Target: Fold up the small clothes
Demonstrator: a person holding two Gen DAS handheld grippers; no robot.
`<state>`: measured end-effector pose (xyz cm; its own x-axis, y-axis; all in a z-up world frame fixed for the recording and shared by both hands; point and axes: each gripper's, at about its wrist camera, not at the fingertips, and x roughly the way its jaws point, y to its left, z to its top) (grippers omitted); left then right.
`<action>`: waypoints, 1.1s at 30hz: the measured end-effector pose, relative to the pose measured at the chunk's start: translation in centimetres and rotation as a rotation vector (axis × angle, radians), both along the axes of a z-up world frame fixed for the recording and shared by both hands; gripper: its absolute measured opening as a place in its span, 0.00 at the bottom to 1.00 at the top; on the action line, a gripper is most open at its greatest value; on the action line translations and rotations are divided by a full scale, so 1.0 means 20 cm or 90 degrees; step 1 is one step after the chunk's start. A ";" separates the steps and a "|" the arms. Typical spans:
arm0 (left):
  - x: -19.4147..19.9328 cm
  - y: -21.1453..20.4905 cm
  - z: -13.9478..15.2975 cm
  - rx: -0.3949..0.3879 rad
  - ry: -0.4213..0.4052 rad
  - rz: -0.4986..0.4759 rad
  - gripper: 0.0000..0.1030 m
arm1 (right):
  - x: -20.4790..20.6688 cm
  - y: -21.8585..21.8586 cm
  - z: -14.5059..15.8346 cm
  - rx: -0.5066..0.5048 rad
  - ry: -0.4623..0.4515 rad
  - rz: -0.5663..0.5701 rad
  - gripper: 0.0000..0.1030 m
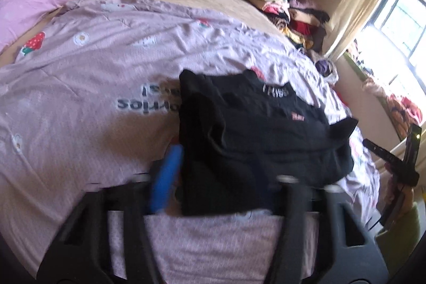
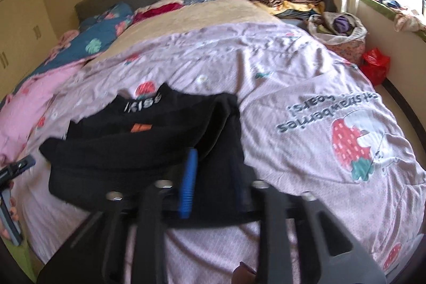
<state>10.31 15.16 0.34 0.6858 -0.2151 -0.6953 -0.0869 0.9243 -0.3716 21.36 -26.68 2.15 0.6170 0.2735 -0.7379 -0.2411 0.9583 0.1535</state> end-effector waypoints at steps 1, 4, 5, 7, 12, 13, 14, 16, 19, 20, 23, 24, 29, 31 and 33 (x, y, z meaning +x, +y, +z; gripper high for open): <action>0.00 -0.02 -0.02 0.001 0.009 -0.013 0.13 | -0.01 0.01 -0.02 -0.005 0.002 0.009 0.08; 0.01 -0.10 -0.09 0.025 0.034 -0.040 0.02 | -0.03 0.08 -0.09 -0.026 0.011 0.035 0.08; 0.02 -0.11 -0.11 0.029 0.038 -0.044 0.02 | -0.04 0.09 -0.11 -0.028 0.016 0.040 0.08; 0.03 -0.15 -0.14 0.040 0.041 -0.050 0.02 | -0.03 0.13 -0.16 -0.037 0.026 0.045 0.08; 0.10 -0.20 -0.17 0.095 0.041 -0.040 0.02 | 0.02 0.17 -0.25 -0.063 0.040 0.039 0.08; 0.12 -0.20 -0.18 0.095 0.042 -0.035 0.02 | 0.04 0.18 -0.27 -0.066 0.045 0.034 0.07; 0.13 -0.19 -0.19 0.094 0.043 -0.031 0.02 | 0.06 0.19 -0.29 -0.071 0.048 0.030 0.07; 0.16 -0.19 -0.20 0.096 0.040 -0.025 0.02 | 0.10 0.20 -0.31 -0.071 0.052 0.025 0.08; 0.22 -0.19 -0.19 0.097 0.036 -0.019 0.02 | 0.17 0.22 -0.34 -0.070 0.058 0.021 0.08; 0.24 -0.18 -0.19 0.095 0.033 -0.015 0.02 | 0.19 0.23 -0.34 -0.072 0.057 0.021 0.08; 0.32 -0.17 -0.18 0.088 0.028 0.000 0.02 | 0.26 0.25 -0.34 -0.069 0.057 0.019 0.08; 0.35 -0.15 -0.18 0.083 0.028 0.005 0.02 | 0.29 0.25 -0.34 -0.067 0.058 0.018 0.08; 0.47 -0.10 -0.18 0.057 0.029 0.032 0.02 | 0.43 0.26 -0.32 -0.056 0.065 0.017 0.08; 0.51 -0.06 -0.18 0.039 0.029 0.043 0.02 | 0.47 0.26 -0.31 -0.047 0.069 0.012 0.08; 0.55 -0.04 -0.16 0.045 0.024 0.057 0.02 | 0.53 0.26 -0.30 -0.043 0.069 0.008 0.08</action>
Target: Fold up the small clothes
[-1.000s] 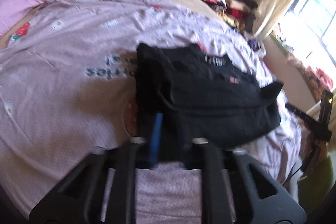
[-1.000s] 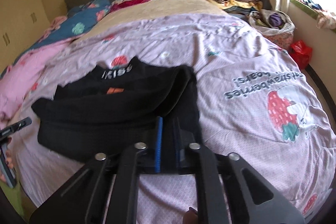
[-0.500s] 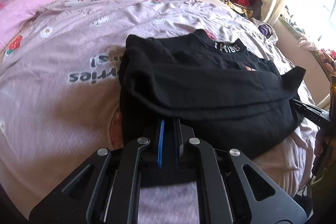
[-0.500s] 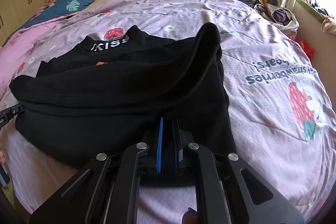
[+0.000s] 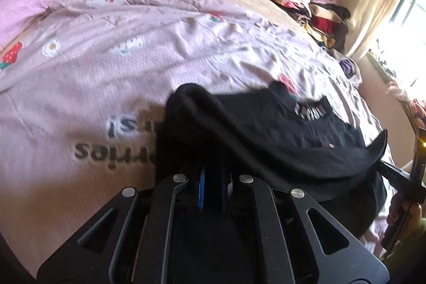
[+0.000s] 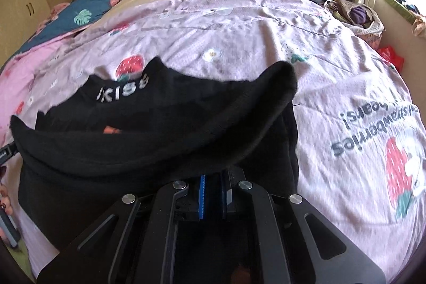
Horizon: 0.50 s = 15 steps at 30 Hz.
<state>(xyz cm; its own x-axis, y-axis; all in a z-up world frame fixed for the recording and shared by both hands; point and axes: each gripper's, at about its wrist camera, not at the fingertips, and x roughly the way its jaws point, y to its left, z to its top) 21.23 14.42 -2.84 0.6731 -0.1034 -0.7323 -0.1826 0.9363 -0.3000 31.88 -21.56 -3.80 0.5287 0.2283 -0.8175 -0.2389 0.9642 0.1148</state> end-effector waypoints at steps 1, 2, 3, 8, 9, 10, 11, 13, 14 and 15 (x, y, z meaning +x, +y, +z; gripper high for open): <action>0.01 0.01 0.01 0.000 -0.003 0.005 0.02 | 0.02 0.00 0.01 0.000 -0.002 -0.002 0.08; 0.02 0.03 0.01 -0.001 -0.007 0.012 0.02 | 0.05 -0.01 0.01 -0.002 -0.004 -0.007 0.08; 0.03 0.04 0.02 -0.001 -0.010 0.019 0.02 | 0.06 -0.01 0.01 -0.003 -0.006 -0.012 0.08; 0.04 0.14 0.08 -0.001 -0.034 0.057 0.11 | 0.11 -0.08 0.03 0.005 -0.015 -0.042 0.08; 0.03 0.15 0.09 -0.001 -0.037 0.063 0.14 | 0.11 -0.10 0.03 0.005 -0.020 -0.046 0.10; 0.03 0.17 0.08 -0.002 -0.035 0.067 0.21 | 0.11 -0.12 0.04 -0.001 -0.025 -0.051 0.15; 0.04 0.18 0.07 -0.005 -0.027 0.065 0.30 | 0.11 -0.12 0.04 -0.008 -0.027 -0.056 0.20; 0.06 0.19 0.03 -0.010 -0.009 0.057 0.47 | 0.12 -0.14 0.03 -0.019 -0.028 -0.061 0.45; 0.07 0.19 0.01 -0.007 -0.001 0.058 0.48 | 0.12 -0.15 0.03 -0.024 -0.030 -0.063 0.45; 0.07 0.18 0.00 -0.006 0.002 0.058 0.48 | 0.13 -0.14 0.02 -0.031 -0.027 -0.061 0.45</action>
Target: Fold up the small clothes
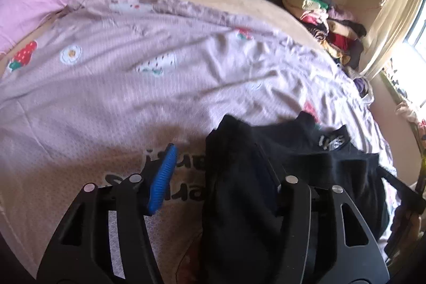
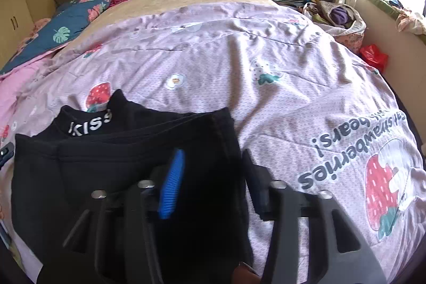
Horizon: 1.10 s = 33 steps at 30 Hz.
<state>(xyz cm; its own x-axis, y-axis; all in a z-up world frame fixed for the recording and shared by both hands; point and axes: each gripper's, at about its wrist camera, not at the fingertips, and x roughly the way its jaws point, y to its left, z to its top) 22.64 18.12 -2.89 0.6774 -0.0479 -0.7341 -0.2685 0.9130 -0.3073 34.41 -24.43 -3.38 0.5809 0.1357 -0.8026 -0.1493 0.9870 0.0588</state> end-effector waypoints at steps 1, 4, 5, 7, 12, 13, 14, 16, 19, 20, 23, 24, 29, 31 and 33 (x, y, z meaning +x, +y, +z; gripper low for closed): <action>0.01 -0.01 -0.02 -0.001 0.004 -0.004 0.48 | 0.01 0.00 -0.01 -0.007 0.002 0.003 0.45; 0.02 -0.04 -0.02 0.018 -0.002 -0.010 0.26 | 0.04 0.01 -0.04 -0.034 0.004 -0.002 0.44; 0.02 -0.04 -0.02 0.023 -0.004 -0.012 0.05 | 0.05 0.01 -0.05 -0.027 0.002 0.002 0.41; 0.02 -0.04 -0.02 0.019 -0.012 -0.011 0.04 | 0.04 0.01 -0.05 -0.023 -0.003 0.008 0.10; -0.06 -0.02 0.08 0.013 -0.065 -0.011 0.03 | -0.01 -0.05 0.07 0.045 -0.032 0.011 0.07; -0.08 -0.01 0.11 0.011 -0.079 -0.011 0.03 | -0.02 -0.08 0.11 0.072 -0.041 0.007 0.06; -0.09 -0.01 0.13 0.009 -0.088 -0.010 0.03 | -0.01 -0.11 0.14 0.092 -0.044 0.001 0.06; -0.09 0.00 0.16 0.008 -0.097 -0.005 0.03 | 0.02 -0.16 0.18 0.133 -0.043 -0.012 0.06; -0.06 0.00 0.14 0.014 -0.091 0.003 0.03 | 0.06 -0.19 0.20 0.141 -0.040 -0.029 0.06; -0.06 0.00 0.14 0.011 -0.090 0.005 0.03 | 0.06 -0.19 0.20 0.138 -0.038 -0.030 0.06; -0.05 0.02 0.12 0.008 -0.086 0.011 0.03 | 0.07 -0.18 0.17 0.124 -0.030 -0.031 0.06; -0.05 0.02 0.11 0.005 -0.083 0.013 0.03 | 0.07 -0.17 0.16 0.123 -0.029 -0.033 0.06; -0.02 0.07 0.06 0.019 -0.067 0.050 0.00 | 0.11 -0.20 0.09 0.129 -0.010 -0.065 0.06; -0.02 0.11 0.04 -0.003 -0.056 0.061 0.00 | 0.13 -0.18 0.05 0.112 0.009 -0.068 0.07; -0.03 0.12 0.05 -0.002 -0.055 0.060 0.00 | 0.13 -0.16 0.02 0.076 0.016 -0.066 0.11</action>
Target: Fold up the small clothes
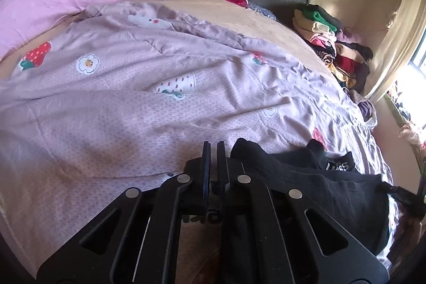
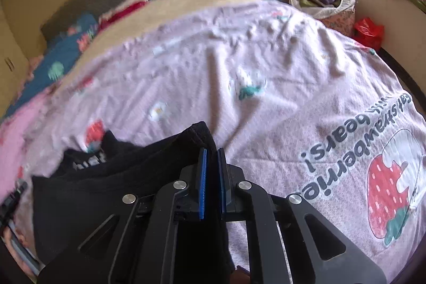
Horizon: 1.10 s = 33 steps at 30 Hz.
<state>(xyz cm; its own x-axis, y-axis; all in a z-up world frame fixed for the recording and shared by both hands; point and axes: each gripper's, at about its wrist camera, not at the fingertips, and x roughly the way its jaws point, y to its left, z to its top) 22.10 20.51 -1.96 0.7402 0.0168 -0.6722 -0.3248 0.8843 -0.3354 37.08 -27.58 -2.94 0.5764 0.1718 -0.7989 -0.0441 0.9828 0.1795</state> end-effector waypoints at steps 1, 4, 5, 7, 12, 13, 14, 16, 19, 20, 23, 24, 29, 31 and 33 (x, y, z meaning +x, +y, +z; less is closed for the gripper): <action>-0.01 -0.01 0.01 0.003 0.000 -0.004 0.01 | -0.01 0.01 -0.01 -0.017 -0.005 -0.001 0.20; -0.02 -0.03 0.03 0.000 -0.002 -0.026 0.03 | -0.04 0.00 -0.01 -0.019 -0.010 0.009 0.23; -0.02 -0.05 0.03 0.001 0.000 -0.035 0.09 | -0.05 0.00 0.00 -0.018 -0.014 0.011 0.24; -0.02 -0.08 0.02 0.000 0.006 -0.052 0.21 | -0.08 -0.01 0.01 -0.015 -0.022 0.018 0.33; 0.05 -0.17 0.01 0.029 0.031 -0.098 0.38 | -0.15 0.02 0.04 -0.047 -0.041 0.051 0.38; 0.07 -0.20 0.00 0.042 0.040 -0.111 0.41 | -0.15 0.04 0.04 -0.053 -0.037 0.063 0.43; 0.10 -0.22 -0.01 0.056 0.053 -0.126 0.42 | -0.14 0.06 0.04 -0.057 -0.035 0.068 0.45; 0.17 -0.27 -0.06 0.079 0.087 -0.144 0.42 | -0.13 0.08 0.03 -0.051 -0.031 0.071 0.47; 0.21 -0.28 -0.10 0.094 0.098 -0.139 0.24 | -0.07 0.11 0.01 -0.046 -0.009 0.068 0.47; 0.21 -0.28 -0.10 0.098 0.094 -0.139 0.17 | -0.05 0.12 -0.01 -0.053 -0.006 0.062 0.47; 0.20 -0.25 -0.09 0.080 0.078 -0.143 0.08 | 0.01 0.13 -0.05 -0.057 0.006 0.059 0.44; 0.19 -0.24 -0.08 0.072 0.070 -0.141 0.06 | 0.02 0.14 -0.06 -0.057 0.009 0.061 0.20; 0.15 -0.16 -0.01 0.006 0.007 -0.120 0.04 | 0.04 0.07 -0.02 0.001 -0.016 0.032 0.06; 0.12 -0.11 0.01 -0.025 -0.025 -0.095 0.03 | 0.05 0.02 -0.01 0.036 -0.022 0.009 0.05; 0.12 -0.07 0.00 -0.056 -0.033 -0.081 0.03 | 0.07 -0.03 -0.03 0.067 -0.018 -0.016 0.05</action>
<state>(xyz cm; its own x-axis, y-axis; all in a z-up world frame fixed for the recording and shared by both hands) 24.50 19.11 -1.89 0.7665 -0.1365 -0.6276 -0.1927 0.8832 -0.4275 38.48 -28.19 -3.57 0.6031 0.2392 -0.7609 -0.0262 0.9594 0.2809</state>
